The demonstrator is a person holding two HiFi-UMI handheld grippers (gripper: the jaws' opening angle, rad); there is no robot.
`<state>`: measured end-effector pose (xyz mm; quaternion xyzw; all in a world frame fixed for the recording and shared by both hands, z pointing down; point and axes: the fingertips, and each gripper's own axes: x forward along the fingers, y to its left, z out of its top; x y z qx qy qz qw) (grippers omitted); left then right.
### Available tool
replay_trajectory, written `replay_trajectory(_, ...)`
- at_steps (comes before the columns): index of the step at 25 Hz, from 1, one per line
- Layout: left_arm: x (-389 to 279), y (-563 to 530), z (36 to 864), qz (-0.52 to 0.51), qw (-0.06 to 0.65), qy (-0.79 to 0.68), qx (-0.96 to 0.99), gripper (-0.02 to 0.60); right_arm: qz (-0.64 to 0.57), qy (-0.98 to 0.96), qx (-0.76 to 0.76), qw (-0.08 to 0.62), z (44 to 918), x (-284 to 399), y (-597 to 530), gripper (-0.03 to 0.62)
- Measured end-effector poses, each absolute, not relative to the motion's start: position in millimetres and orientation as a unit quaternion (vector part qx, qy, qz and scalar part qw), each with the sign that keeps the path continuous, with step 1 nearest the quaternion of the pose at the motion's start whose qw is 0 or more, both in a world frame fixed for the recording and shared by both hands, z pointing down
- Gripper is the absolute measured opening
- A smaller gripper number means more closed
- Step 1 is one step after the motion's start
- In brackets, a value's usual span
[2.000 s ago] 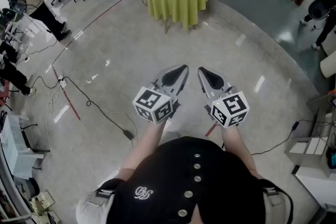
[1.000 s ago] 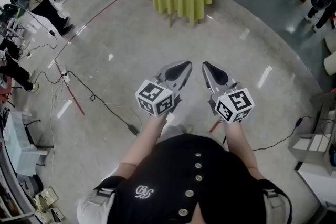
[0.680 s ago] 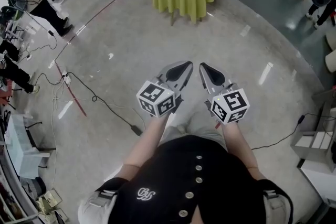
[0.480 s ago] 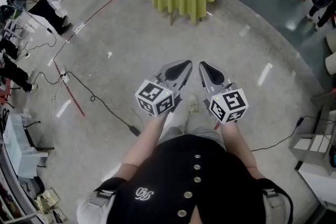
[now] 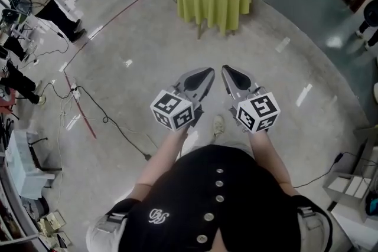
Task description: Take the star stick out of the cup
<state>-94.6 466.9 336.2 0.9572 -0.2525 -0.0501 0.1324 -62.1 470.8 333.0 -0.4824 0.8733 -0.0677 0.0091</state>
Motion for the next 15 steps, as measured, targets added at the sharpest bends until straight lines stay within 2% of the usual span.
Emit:
replay_trajectory(8,-43.8,372.9,320.7,-0.070,0.137,-0.268,0.951,0.012,-0.079,0.886,-0.455,0.038,318.5,4.3,384.0,0.003)
replay_trajectory(15,-9.1,325.3,329.2,-0.070,0.152,-0.276,0.947,0.011,-0.082,0.889,-0.450,0.024,327.3,38.4,338.0,0.003)
